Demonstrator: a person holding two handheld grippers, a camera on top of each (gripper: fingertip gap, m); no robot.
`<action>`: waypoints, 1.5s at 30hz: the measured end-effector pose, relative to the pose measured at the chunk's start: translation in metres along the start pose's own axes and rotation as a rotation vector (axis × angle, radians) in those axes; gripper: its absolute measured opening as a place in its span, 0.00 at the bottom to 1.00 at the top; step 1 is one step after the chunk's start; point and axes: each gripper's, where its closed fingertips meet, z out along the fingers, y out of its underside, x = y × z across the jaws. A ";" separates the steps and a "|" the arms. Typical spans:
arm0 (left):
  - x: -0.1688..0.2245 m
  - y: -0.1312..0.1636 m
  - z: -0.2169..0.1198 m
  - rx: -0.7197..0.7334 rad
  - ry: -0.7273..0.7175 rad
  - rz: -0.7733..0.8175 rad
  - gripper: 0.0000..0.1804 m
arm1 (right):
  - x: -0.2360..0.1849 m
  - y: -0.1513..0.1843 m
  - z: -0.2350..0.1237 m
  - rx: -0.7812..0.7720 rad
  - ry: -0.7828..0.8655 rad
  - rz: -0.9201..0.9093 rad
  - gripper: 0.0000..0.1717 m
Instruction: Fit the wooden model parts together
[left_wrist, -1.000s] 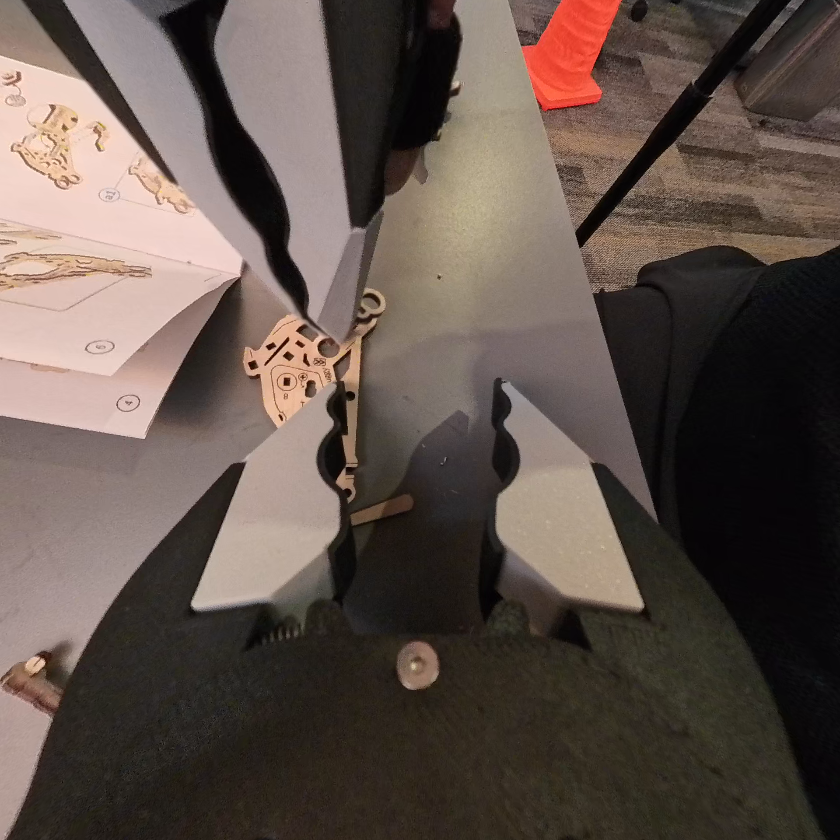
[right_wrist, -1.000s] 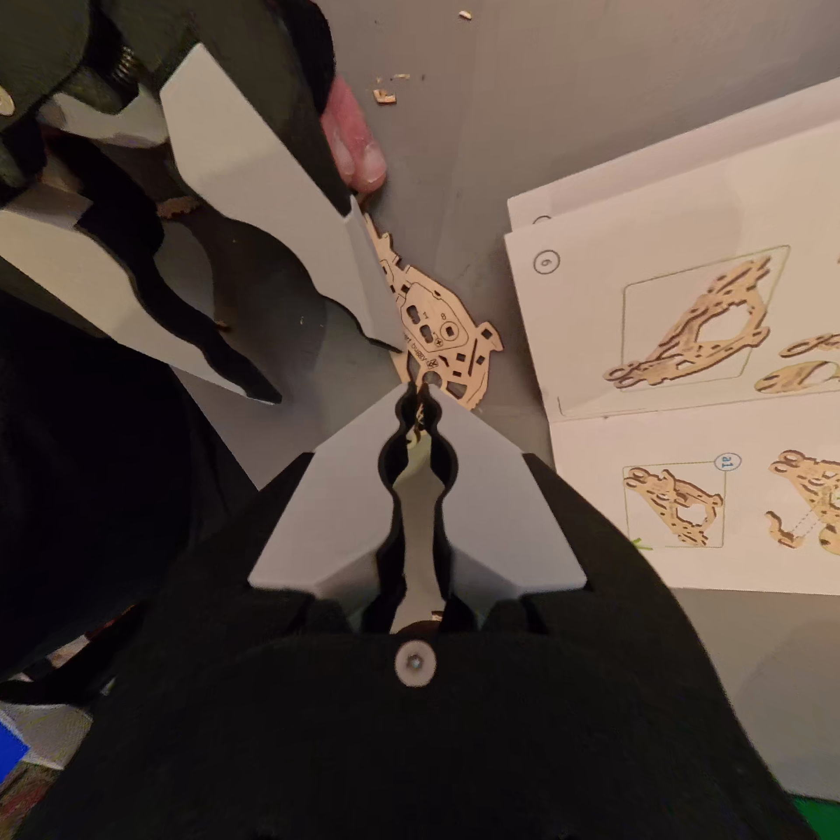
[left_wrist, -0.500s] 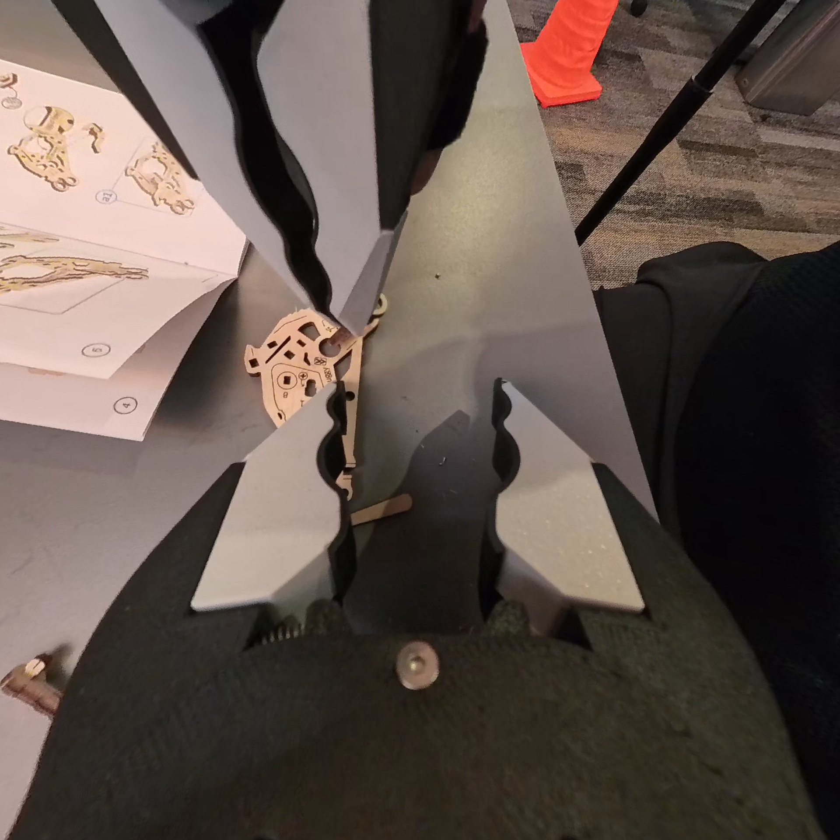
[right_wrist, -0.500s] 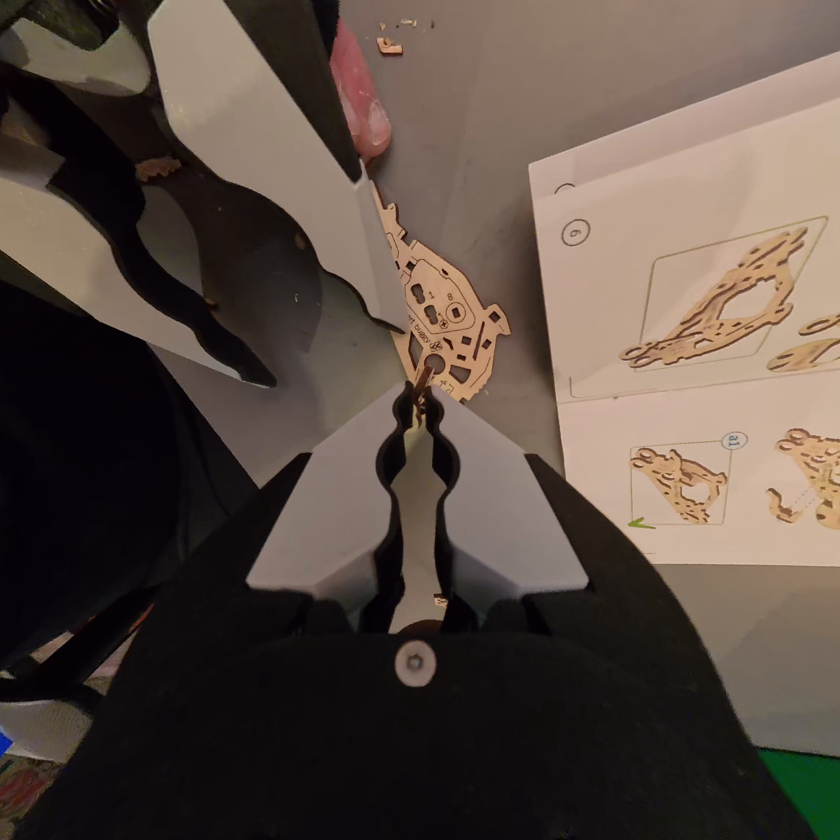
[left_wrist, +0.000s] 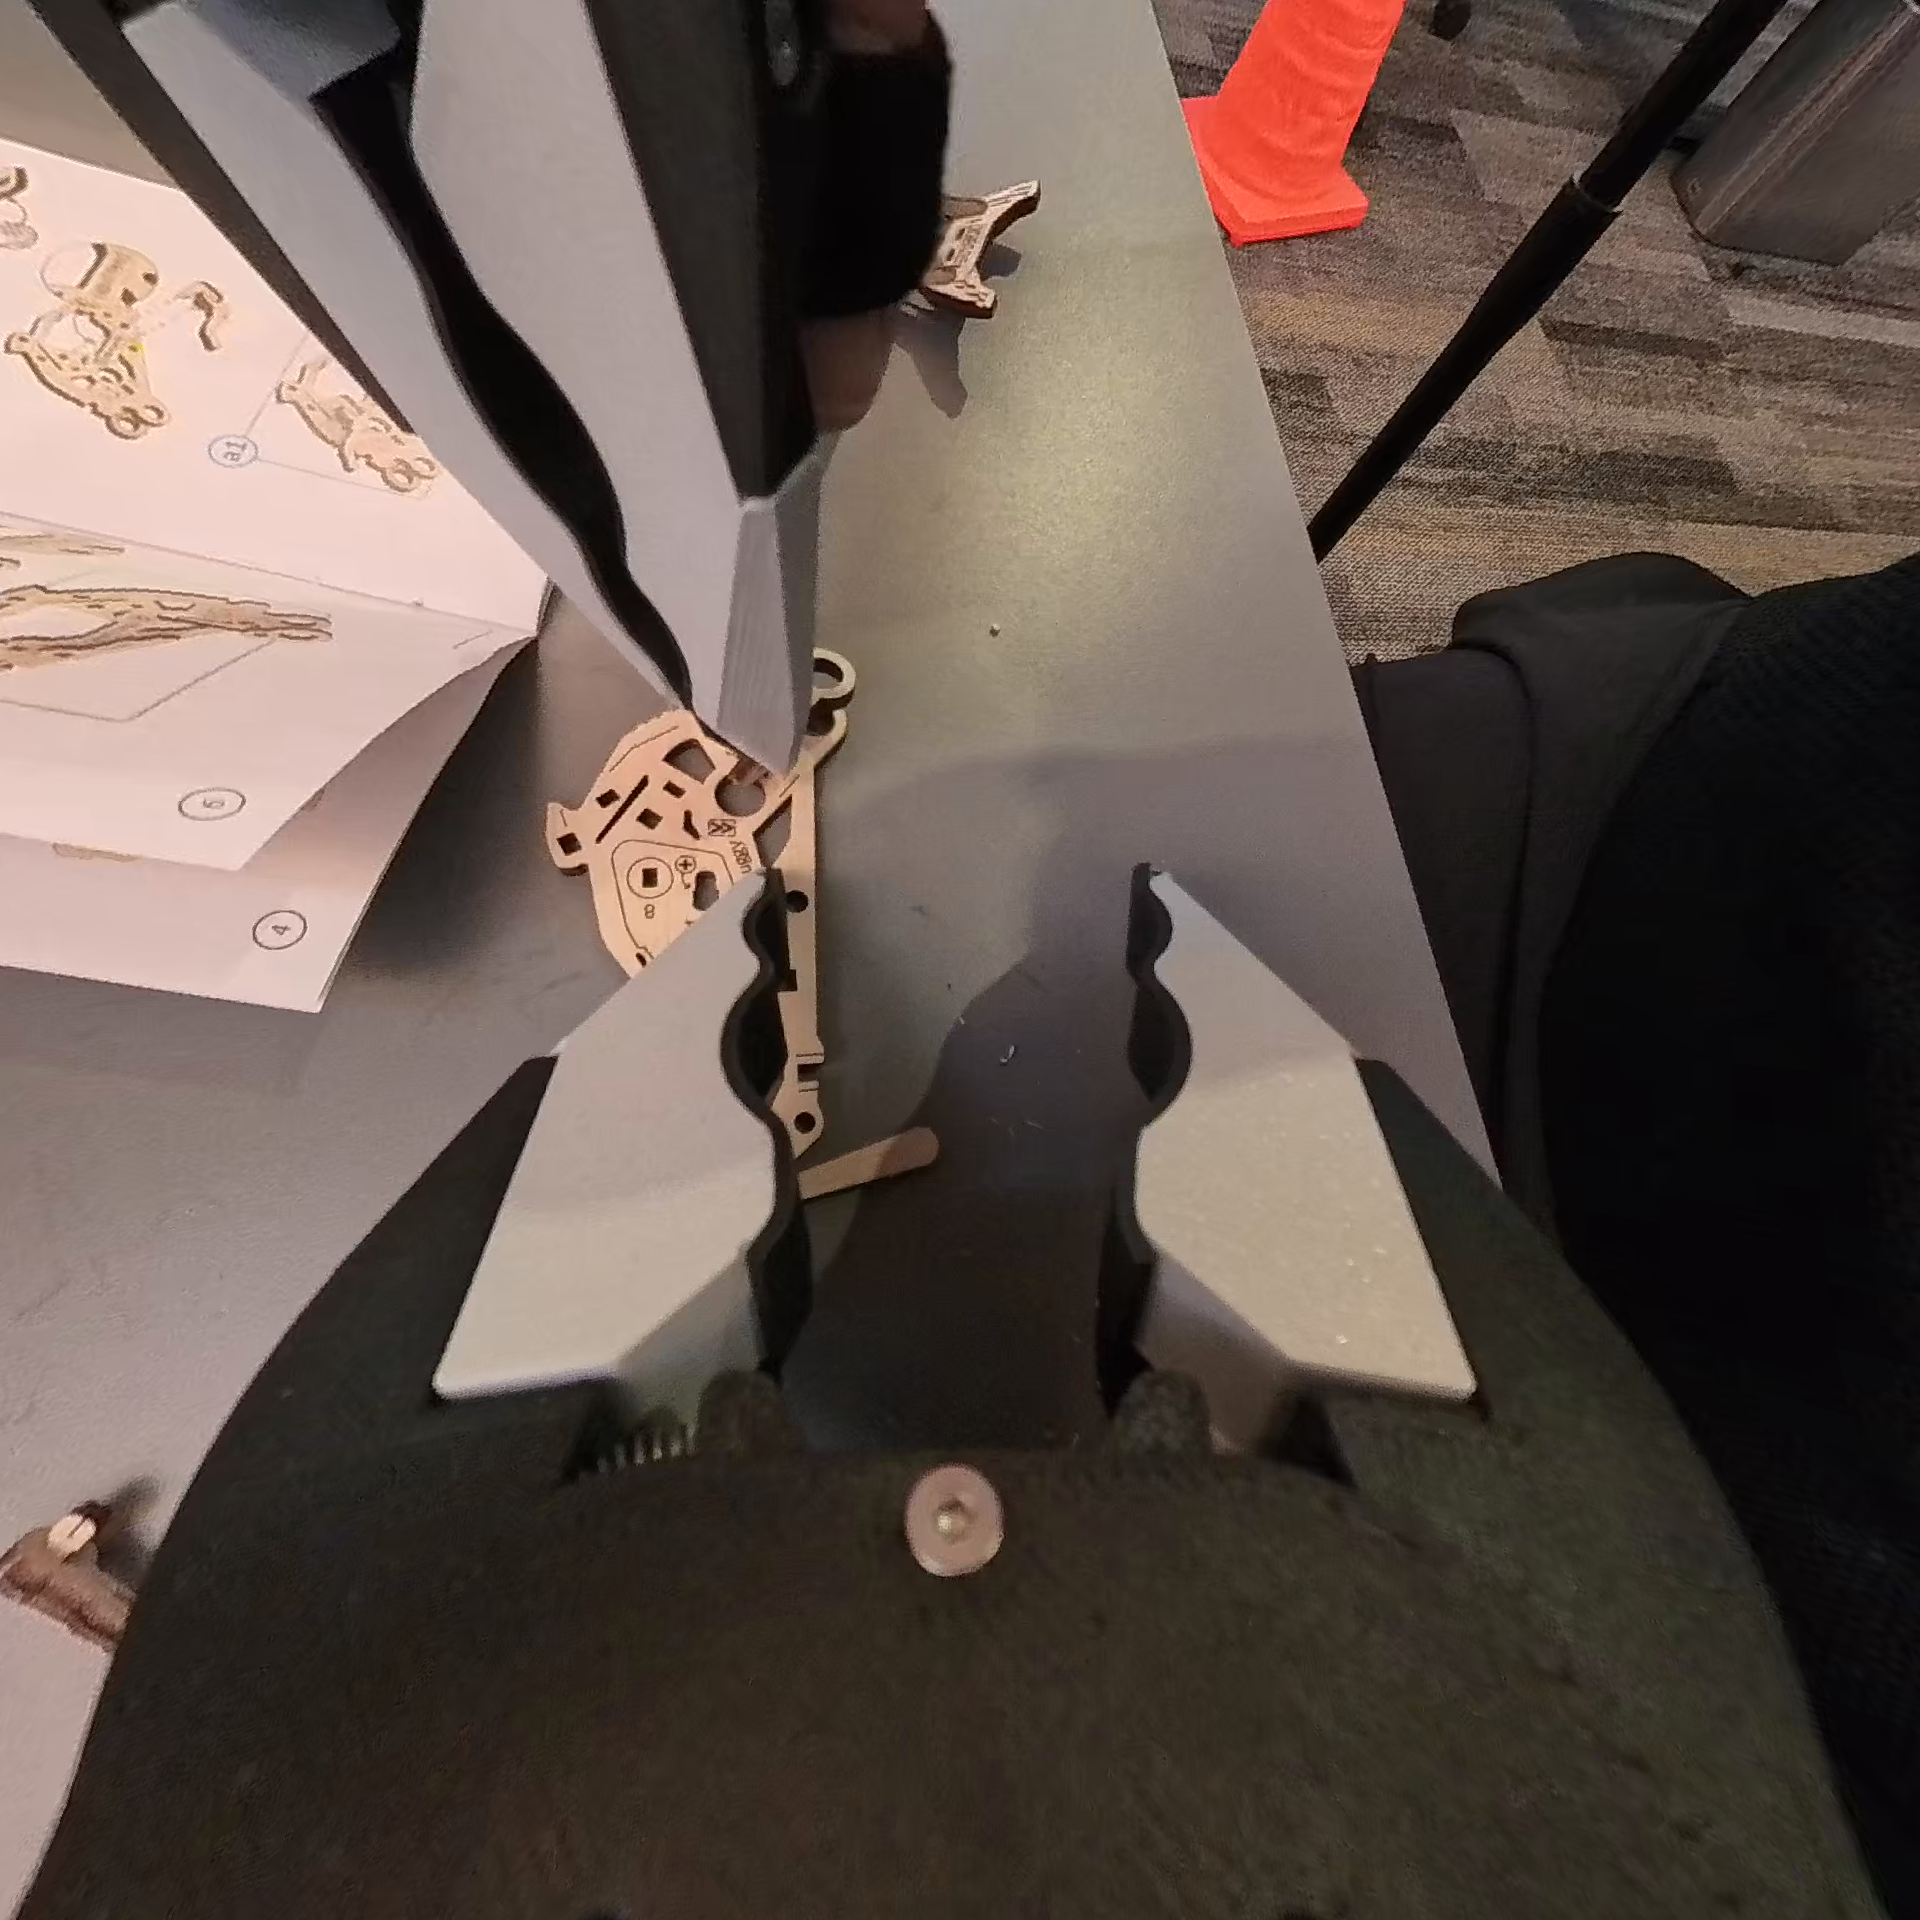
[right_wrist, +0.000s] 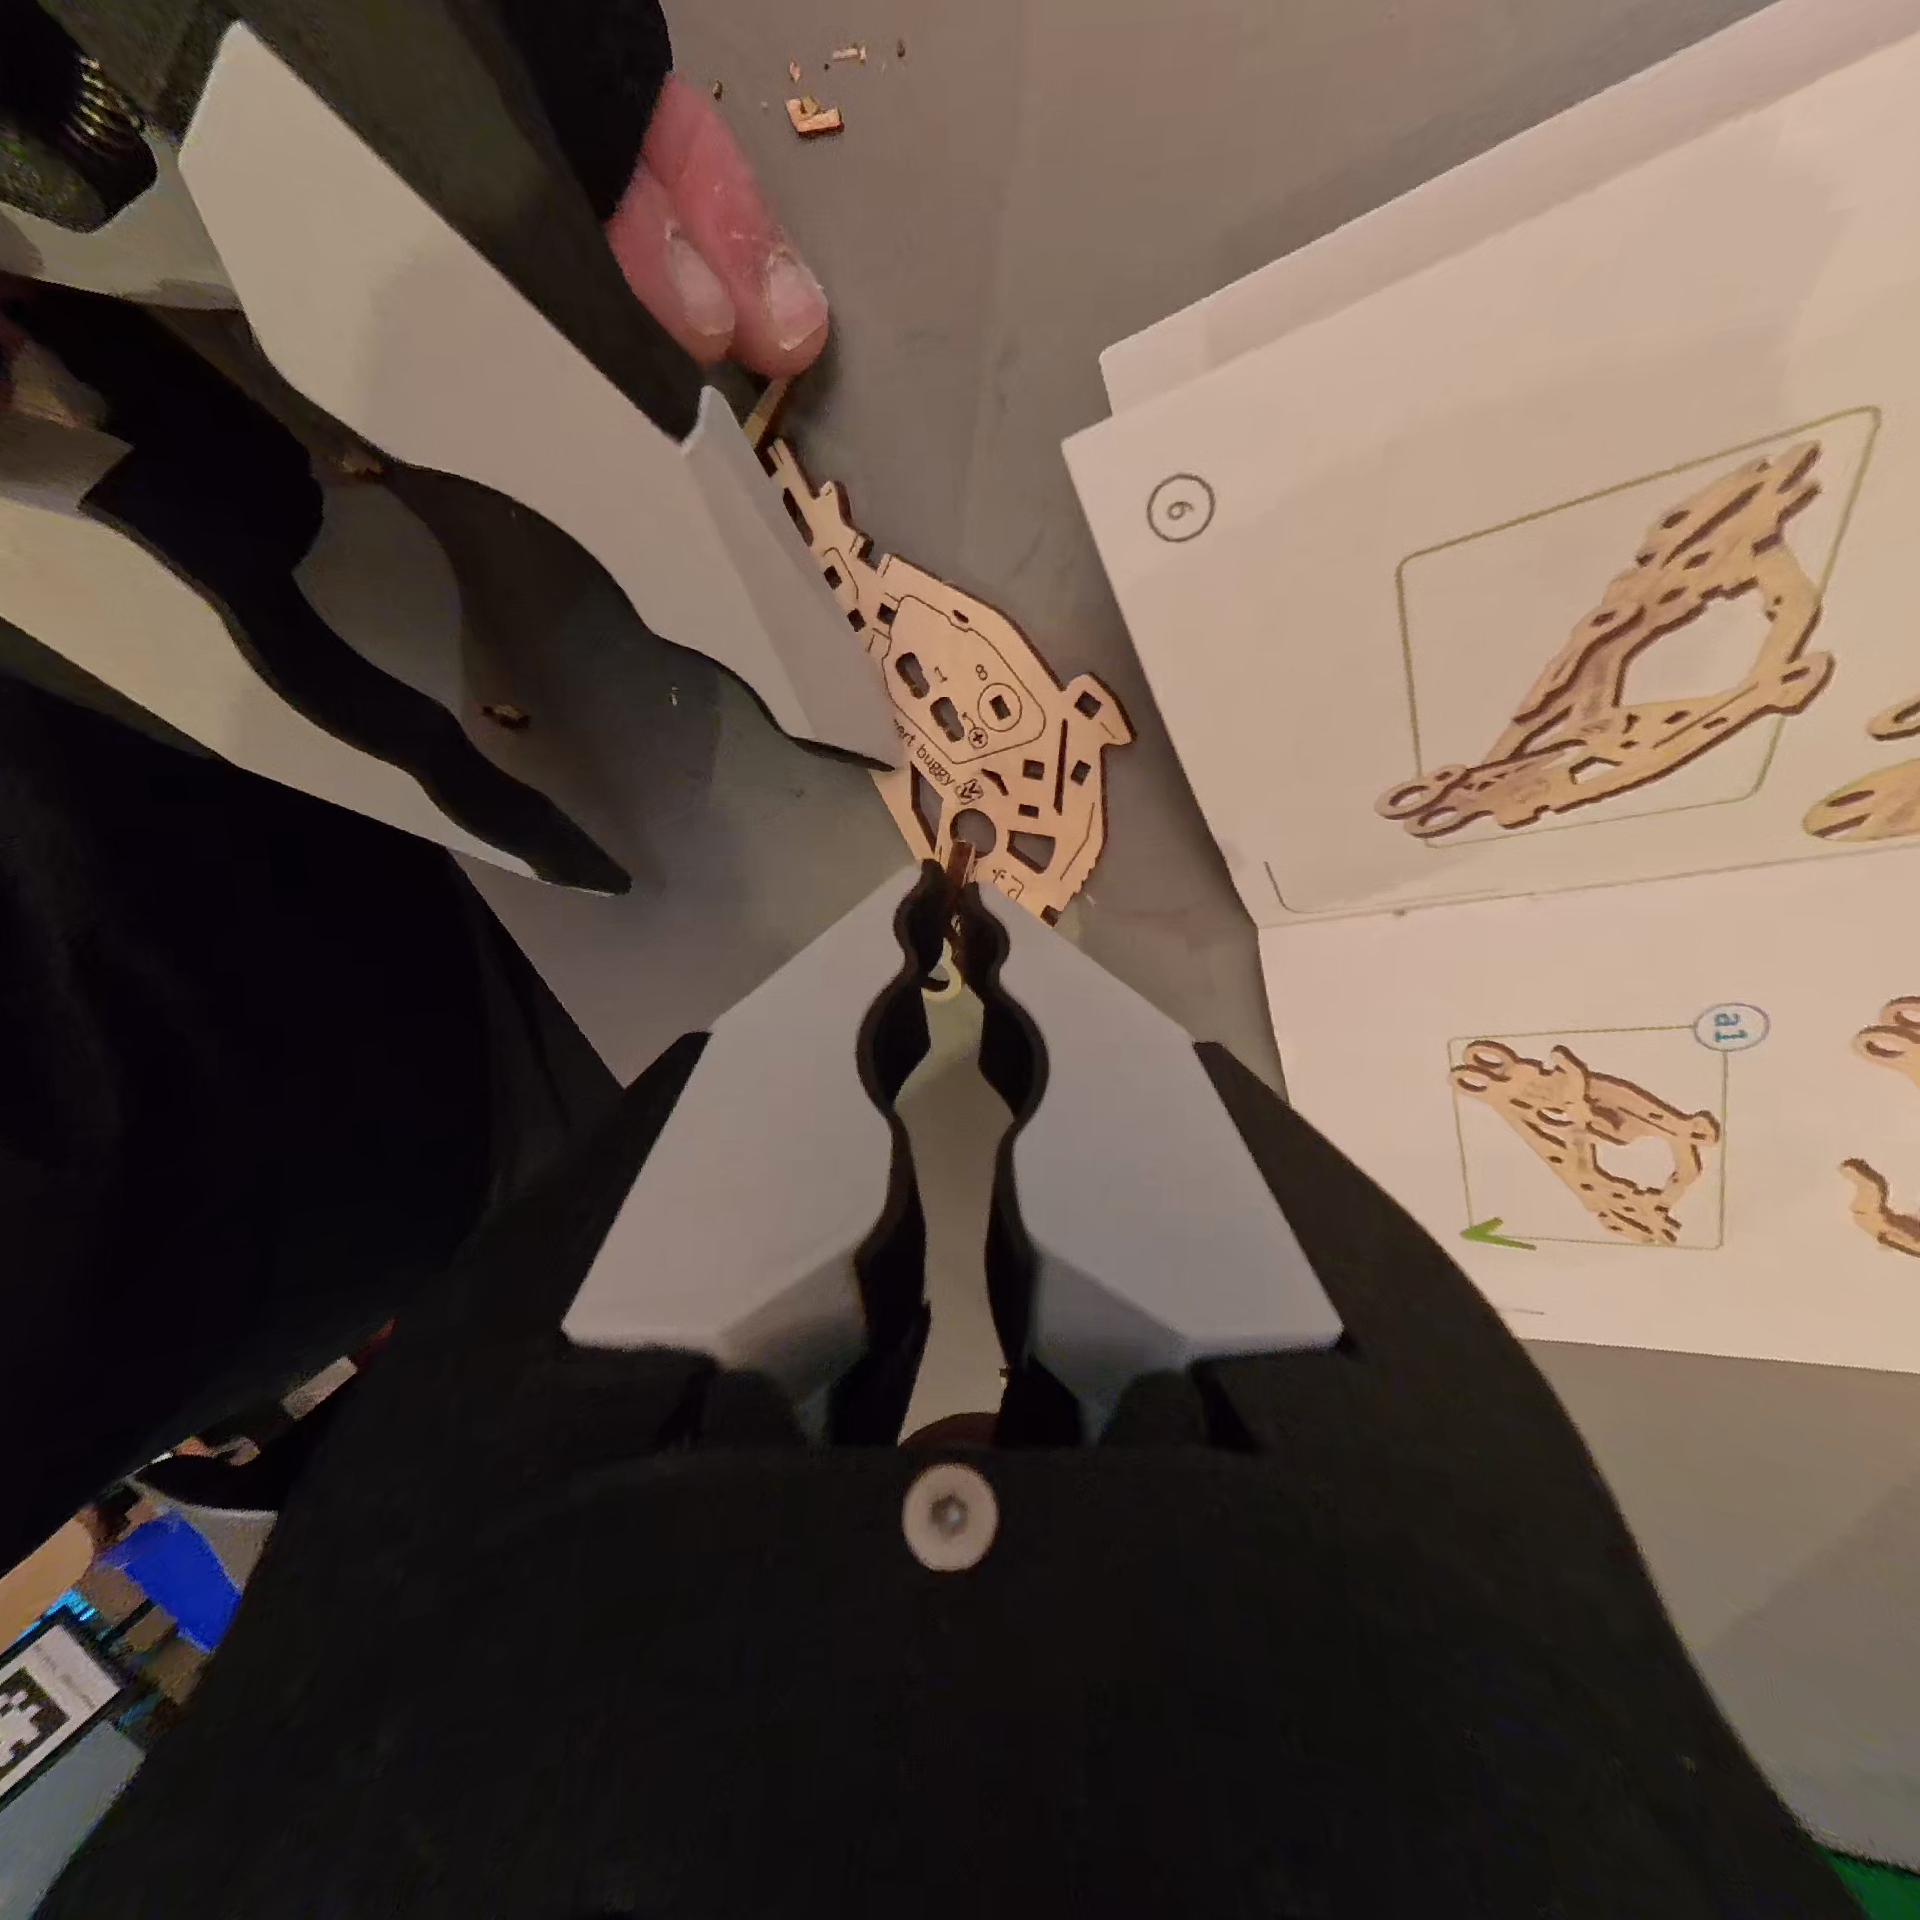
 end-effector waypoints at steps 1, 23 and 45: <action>0.000 0.000 0.000 0.000 0.001 0.000 0.36 | 0.000 0.000 0.000 0.005 -0.011 0.003 0.00; 0.001 0.000 0.000 -0.001 0.003 0.007 0.37 | 0.003 -0.002 0.002 -0.070 0.160 -0.064 0.00; 0.001 0.000 0.000 0.001 0.009 0.001 0.36 | 0.002 -0.003 -0.007 -0.029 0.237 -0.099 0.00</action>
